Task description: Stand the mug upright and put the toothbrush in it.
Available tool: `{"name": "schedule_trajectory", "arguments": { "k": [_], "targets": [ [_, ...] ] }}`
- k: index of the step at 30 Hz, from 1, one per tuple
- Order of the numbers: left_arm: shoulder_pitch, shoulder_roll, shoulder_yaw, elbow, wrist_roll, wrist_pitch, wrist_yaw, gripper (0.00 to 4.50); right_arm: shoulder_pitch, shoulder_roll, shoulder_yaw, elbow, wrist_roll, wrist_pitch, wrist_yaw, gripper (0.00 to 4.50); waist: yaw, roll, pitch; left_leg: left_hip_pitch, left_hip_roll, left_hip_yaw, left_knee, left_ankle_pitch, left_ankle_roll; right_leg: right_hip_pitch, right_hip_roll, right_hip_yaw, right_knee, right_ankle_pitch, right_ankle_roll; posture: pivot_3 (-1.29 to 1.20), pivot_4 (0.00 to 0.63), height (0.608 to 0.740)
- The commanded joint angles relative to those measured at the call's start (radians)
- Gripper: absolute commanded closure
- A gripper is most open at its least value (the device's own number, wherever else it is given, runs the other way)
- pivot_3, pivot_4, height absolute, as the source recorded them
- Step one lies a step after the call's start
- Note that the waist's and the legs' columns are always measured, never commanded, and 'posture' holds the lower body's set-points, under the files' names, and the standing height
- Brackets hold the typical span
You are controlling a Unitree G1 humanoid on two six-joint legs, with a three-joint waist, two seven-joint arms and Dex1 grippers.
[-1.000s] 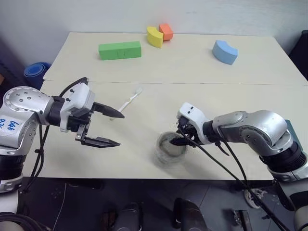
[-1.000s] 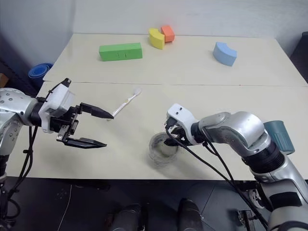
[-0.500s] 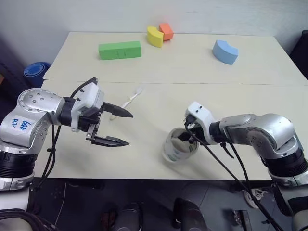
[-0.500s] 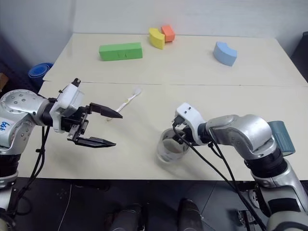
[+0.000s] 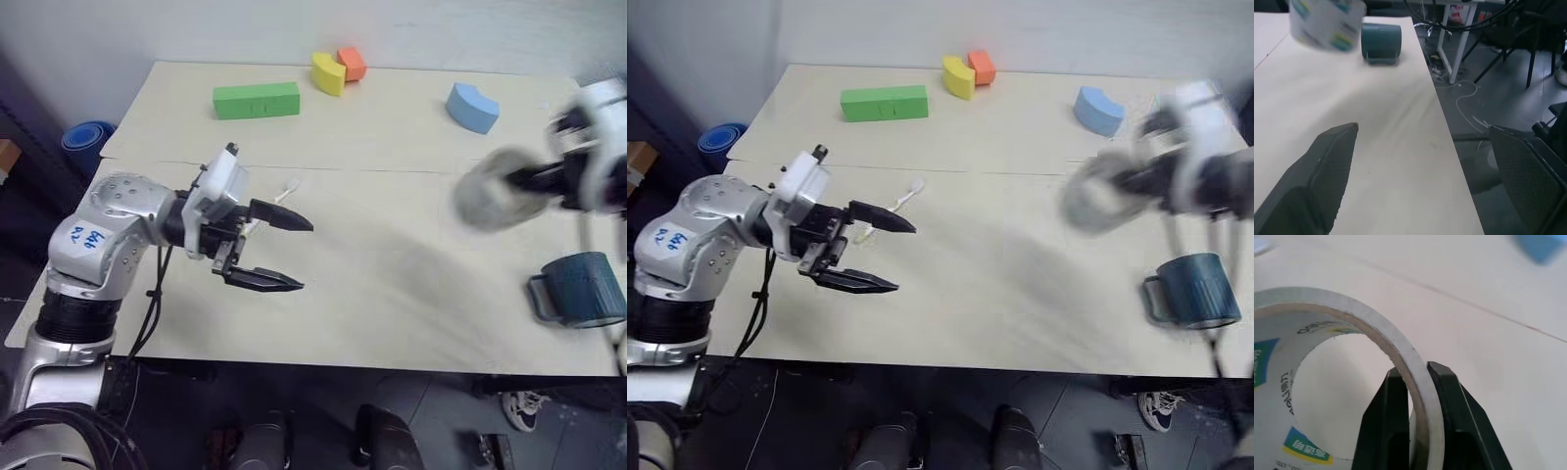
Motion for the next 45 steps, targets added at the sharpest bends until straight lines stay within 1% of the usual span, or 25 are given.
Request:
{"name": "schedule_trajectory", "arguments": {
  "k": [1,3,4,6,8,10,16,17,18,22,25,26,27,29,31,33,35,36,38,39,40,42,43,45],
  "targets": [
    [-0.031,-0.070,-0.032,-0.024,-0.014,-0.010,0.033,0.00,0.015,-0.111,-0.029,0.335,-0.141,-0.193,0.053,4.23,-0.004,0.000,0.000,0.000,0.000,0.000,0.000,0.000,0.001,0.000,0.000,0.000,-0.001,0.000,0.000,0.00,0.150,0.740],
    [-0.043,-0.106,-0.042,-0.016,-0.008,-0.016,0.046,0.00,0.009,-0.114,-0.029,0.479,-0.186,-0.267,0.058,4.23,-0.016,0.000,0.000,0.000,0.000,0.003,0.000,-0.001,0.001,0.000,0.000,0.000,-0.002,0.000,0.000,0.00,0.150,0.740],
    [-0.047,-0.114,-0.044,-0.015,-0.006,-0.016,0.049,0.00,-0.004,-0.112,-0.023,0.520,-0.204,-0.290,0.067,4.23,-0.025,0.000,0.000,0.000,0.000,0.005,0.000,-0.001,0.001,0.000,0.000,0.001,-0.002,0.000,0.000,0.00,0.150,0.740],
    [-0.059,-0.136,-0.047,-0.007,-0.002,-0.018,0.063,0.00,0.015,-0.100,-0.049,0.671,-0.249,-0.390,0.019,4.23,-0.040,0.004,0.001,0.001,0.001,0.007,0.000,-0.001,0.002,-0.001,0.000,0.002,-0.001,0.000,0.000,0.00,0.150,0.740],
    [-0.068,-0.146,-0.046,-0.002,0.000,-0.018,0.070,0.00,0.034,-0.090,-0.069,0.771,-0.275,-0.470,-0.017,4.23,-0.048,0.007,0.000,0.002,0.001,0.008,0.000,0.000,0.002,-0.001,0.000,0.003,-0.001,0.000,0.000,0.00,0.150,0.740],
    [-0.077,-0.145,-0.038,-0.003,-0.004,-0.012,0.077,0.00,0.038,-0.064,-0.105,0.864,-0.275,-0.516,-0.046,4.23,-0.052,0.007,0.000,0.003,0.001,0.009,0.000,0.001,0.001,-0.001,-0.001,0.005,0.001,0.001,0.000,0.00,0.150,0.740],
    [-0.074,-0.120,-0.025,-0.025,-0.013,0.008,0.087,0.00,0.072,0.001,-0.142,1.006,-0.304,-0.645,-0.071,4.23,-0.057,0.009,0.000,0.004,0.001,0.009,0.000,0.001,0.001,-0.001,-0.001,0.006,0.001,0.001,0.000,0.00,0.150,0.740],
    [-0.071,-0.113,-0.023,-0.033,-0.015,0.014,0.088,0.00,0.083,0.014,-0.151,1.024,-0.305,-0.662,-0.075,3.51,-0.057,0.009,0.000,0.004,0.001,0.009,0.000,0.001,0.001,-0.001,-0.001,0.006,0.001,0.001,0.000,0.00,0.150,0.740],
    [-0.069,-0.107,-0.023,-0.039,-0.017,0.019,0.090,0.00,0.092,0.024,-0.155,1.037,-0.309,-0.676,-0.074,3.29,-0.057,0.009,0.000,0.004,0.001,0.009,0.000,0.001,0.001,-0.001,-0.001,0.006,0.001,0.001,0.000,0.00,0.150,0.740],
    [-0.067,-0.091,-0.015,-0.055,-0.029,0.039,0.098,0.00,0.111,0.042,-0.160,1.060,-0.327,-0.726,-0.080,1.84,-0.051,0.009,0.000,0.003,0.001,0.008,0.000,0.001,0.001,0.000,-0.001,0.006,0.000,0.001,0.000,0.00,0.150,0.740],
    [-0.066,-0.084,-0.010,-0.058,-0.027,0.045,0.101,0.00,0.095,0.018,-0.160,1.030,-0.348,-0.780,-0.080,0.79,-0.050,0.009,0.000,0.003,0.000,0.008,0.001,0.001,0.001,0.000,-0.001,0.006,0.000,0.001,0.000,0.00,0.150,0.740],
    [-0.066,-0.082,-0.009,-0.058,-0.027,0.046,0.102,0.00,0.089,0.009,-0.157,1.016,-0.357,-0.795,-0.071,0.79,-0.052,0.009,0.000,0.003,0.001,0.008,0.001,0.001,0.001,0.000,-0.001,0.006,0.000,0.001,0.000,0.00,0.150,0.740],
    [-0.063,-0.079,-0.008,-0.057,-0.026,0.043,0.100,0.00,0.081,-0.011,-0.140,0.965,-0.375,-0.815,-0.044,0.79,-0.052,0.009,0.000,0.003,0.001,0.008,0.001,0.001,0.001,0.000,-0.001,0.006,0.000,0.001,0.000,0.00,0.150,0.740],
    [-0.059,-0.073,-0.006,-0.052,-0.024,0.036,0.098,0.00,0.068,-0.045,-0.124,0.840,-0.387,-0.798,0.009,0.79,-0.053,0.013,0.001,0.003,0.001,0.008,0.001,0.001,0.001,0.000,-0.001,0.006,0.000,0.001,0.000,0.00,0.150,0.740],
    [-0.055,-0.069,-0.004,-0.047,-0.023,0.029,0.096,0.00,0.078,-0.062,-0.140,0.680,-0.355,-0.706,0.058,0.79,-0.053,0.016,0.001,0.003,0.000,0.008,0.000,0.001,0.001,-0.001,-0.001,0.007,0.000,0.001,0.000,0.00,0.150,0.740],
    [-0.053,-0.071,-0.003,-0.038,-0.020,0.020,0.097,0.00,0.181,-0.068,-0.186,0.414,-0.269,-0.550,0.137,0.79,-0.050,0.016,0.001,0.003,0.001,0.008,0.000,0.001,0.001,-0.001,0.000,0.007,0.001,0.001,0.000,0.00,0.150,0.740],
    [-0.056,-0.075,-0.005,-0.025,-0.016,0.010,0.095,0.00,0.344,-0.046,-0.262,0.101,-0.175,-0.322,0.163,0.79,-0.044,0.013,0.000,0.005,0.003,0.006,0.001,0.001,0.000,0.000,0.001,0.005,0.003,0.001,0.000,0.00,0.150,0.740],
    [-0.059,-0.078,-0.008,-0.018,-0.013,0.005,0.093,0.00,0.408,-0.024,-0.304,-0.014,-0.145,-0.245,0.156,0.79,-0.036,0.011,0.000,0.004,0.004,0.005,0.001,0.001,0.000,0.000,0.001,0.005,0.004,0.001,0.000,0.00,0.150,0.740],
    [-0.065,-0.083,-0.014,-0.005,-0.008,-0.007,0.088,0.00,0.520,0.056,-0.399,-0.232,-0.104,-0.095,0.098,1.17,-0.025,0.009,-0.001,0.004,0.004,0.005,0.002,0.001,0.000,0.000,0.002,0.004,0.004,0.001,-0.001,0.00,0.150,0.740],
    [-0.070,-0.087,-0.017,0.003,-0.006,-0.013,0.086,0.00,0.543,0.106,-0.437,-0.335,-0.089,-0.010,0.060,1.37,-0.018,0.008,0.000,0.004,0.004,0.004,0.003,0.001,0.000,0.001,0.002,0.004,0.004,0.001,-0.001,0.00,0.150,0.740],
    [-0.073,-0.089,-0.020,0.009,-0.004,-0.017,0.084,0.00,0.555,0.143,-0.464,-0.406,-0.081,0.051,0.031,1.72,-0.010,0.009,0.000,0.004,0.003,0.005,0.004,0.001,0.000,0.001,0.001,0.005,0.004,0.001,-0.001,0.00,0.150,0.740],
    [-0.085,-0.094,-0.025,0.022,-0.001,-0.028,0.077,0.00,0.551,0.255,-0.488,-0.576,-0.087,0.206,-0.046,2.43,0.002,0.009,0.000,0.002,0.001,0.005,0.005,0.001,0.000,0.001,0.000,0.006,0.003,0.001,-0.001,0.00,0.150,0.740],
    [-0.091,-0.096,-0.027,0.028,0.001,-0.031,0.075,0.00,0.551,0.301,-0.491,-0.641,-0.096,0.254,-0.076,2.43,0.006,0.009,0.000,0.001,0.001,0.004,0.006,0.001,0.000,0.000,0.000,0.007,0.003,0.001,-0.001,0.00,0.150,0.740],
    [-0.098,-0.100,-0.029,0.038,0.005,-0.037,0.071,0.00,0.572,0.355,-0.486,-0.715,-0.115,0.289,-0.125,2.43,0.012,0.009,0.000,0.001,0.000,0.003,0.007,0.001,0.001,0.001,0.001,0.007,0.002,0.001,-0.001,0.00,0.150,0.740]
  ]
}}
